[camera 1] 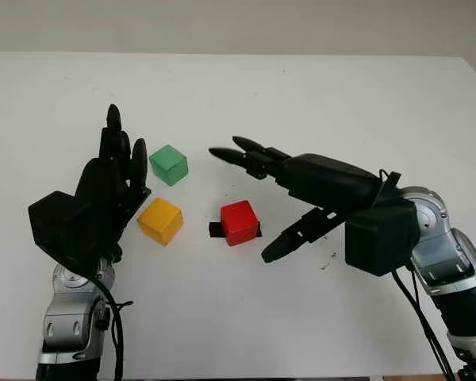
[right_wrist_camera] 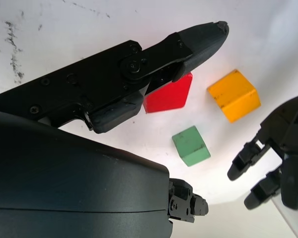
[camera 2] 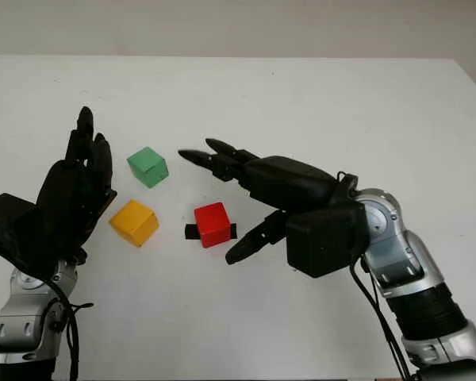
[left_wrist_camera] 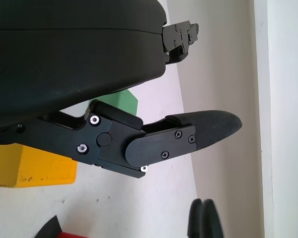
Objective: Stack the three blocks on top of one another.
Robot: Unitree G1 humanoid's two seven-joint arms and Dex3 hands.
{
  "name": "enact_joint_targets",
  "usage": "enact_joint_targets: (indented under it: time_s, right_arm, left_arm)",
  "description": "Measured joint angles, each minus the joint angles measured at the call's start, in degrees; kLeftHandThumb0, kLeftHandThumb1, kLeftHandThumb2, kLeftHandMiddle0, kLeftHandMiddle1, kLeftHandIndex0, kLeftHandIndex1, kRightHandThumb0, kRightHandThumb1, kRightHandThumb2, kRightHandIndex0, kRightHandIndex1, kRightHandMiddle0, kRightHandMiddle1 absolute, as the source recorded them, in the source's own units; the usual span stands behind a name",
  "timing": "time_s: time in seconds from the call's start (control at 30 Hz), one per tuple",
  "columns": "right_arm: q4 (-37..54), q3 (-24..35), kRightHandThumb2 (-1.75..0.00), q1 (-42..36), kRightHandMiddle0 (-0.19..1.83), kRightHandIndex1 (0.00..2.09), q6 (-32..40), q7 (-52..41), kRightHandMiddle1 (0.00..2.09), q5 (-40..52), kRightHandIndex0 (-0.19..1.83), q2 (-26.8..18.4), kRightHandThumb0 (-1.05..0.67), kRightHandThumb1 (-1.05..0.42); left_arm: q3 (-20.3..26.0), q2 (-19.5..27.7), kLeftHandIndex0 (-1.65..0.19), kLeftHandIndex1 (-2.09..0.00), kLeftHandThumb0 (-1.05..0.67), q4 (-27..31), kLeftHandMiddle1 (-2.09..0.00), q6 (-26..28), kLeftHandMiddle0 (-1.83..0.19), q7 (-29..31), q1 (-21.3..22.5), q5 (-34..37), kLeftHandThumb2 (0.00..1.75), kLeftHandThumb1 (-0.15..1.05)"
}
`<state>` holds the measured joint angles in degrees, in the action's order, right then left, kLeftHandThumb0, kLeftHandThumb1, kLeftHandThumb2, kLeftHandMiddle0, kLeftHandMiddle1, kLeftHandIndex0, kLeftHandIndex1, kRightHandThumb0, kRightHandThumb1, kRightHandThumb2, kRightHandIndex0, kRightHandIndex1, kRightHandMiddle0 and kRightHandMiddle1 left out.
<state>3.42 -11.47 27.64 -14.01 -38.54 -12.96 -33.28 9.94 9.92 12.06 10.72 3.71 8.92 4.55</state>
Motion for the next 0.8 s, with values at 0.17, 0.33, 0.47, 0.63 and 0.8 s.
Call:
enact_joint_targets:
  time_s: [0.17, 0.33, 0.47, 0.63, 0.8]
  right_arm:
    - [0.38, 3.42, -0.13, 0.14, -0.15, 0.00, 4.26, 3.04, 0.03, 5.30, -0.19, 2.93, -0.88, -1.04]
    - [0.84, 8.07, -0.21, 0.50, -0.07, 0.02, 13.70, 7.10, 0.07, 10.66, -0.18, 6.05, -0.81, -1.05]
    - [-1.81, 11.46, -0.39, 3.30, -0.08, 0.04, 17.96, 10.04, 0.07, 16.02, -0.15, 9.47, -0.82, -1.05]
    - [-5.20, 15.08, -0.62, 6.13, -0.18, 0.01, 25.58, 13.40, 0.01, 22.32, -0.19, 13.16, -0.83, -1.05]
    - [-5.93, 15.99, -0.72, 6.13, -0.19, 0.00, 29.30, 16.44, 0.00, 24.55, -0.19, 16.00, -0.86, -1.05]
  left_arm:
    - [0.50, 3.65, 0.12, -0.05, -0.70, 0.08, -0.07, -1.90, 0.11, 0.28, 0.74, -2.65, 0.44, 1.05]
    - [2.11, 13.07, -0.24, -0.22, -0.67, 0.92, -0.12, -6.02, -0.19, 3.05, 1.83, -8.81, 0.16, 1.04]
    - [3.43, 25.65, -0.46, -0.21, -0.68, 2.02, -0.08, -8.34, -0.25, 13.69, 1.81, -11.78, 0.06, 0.93]
    - [4.32, 39.39, -0.56, -0.11, -0.69, 3.49, -0.05, -10.14, -0.23, 24.38, 2.35, -15.61, 0.04, 0.84]
    - [1.94, 44.39, -0.58, -0.09, -0.74, 2.85, -0.04, -15.50, -0.21, 28.24, 4.12, -19.21, 0.05, 0.83]
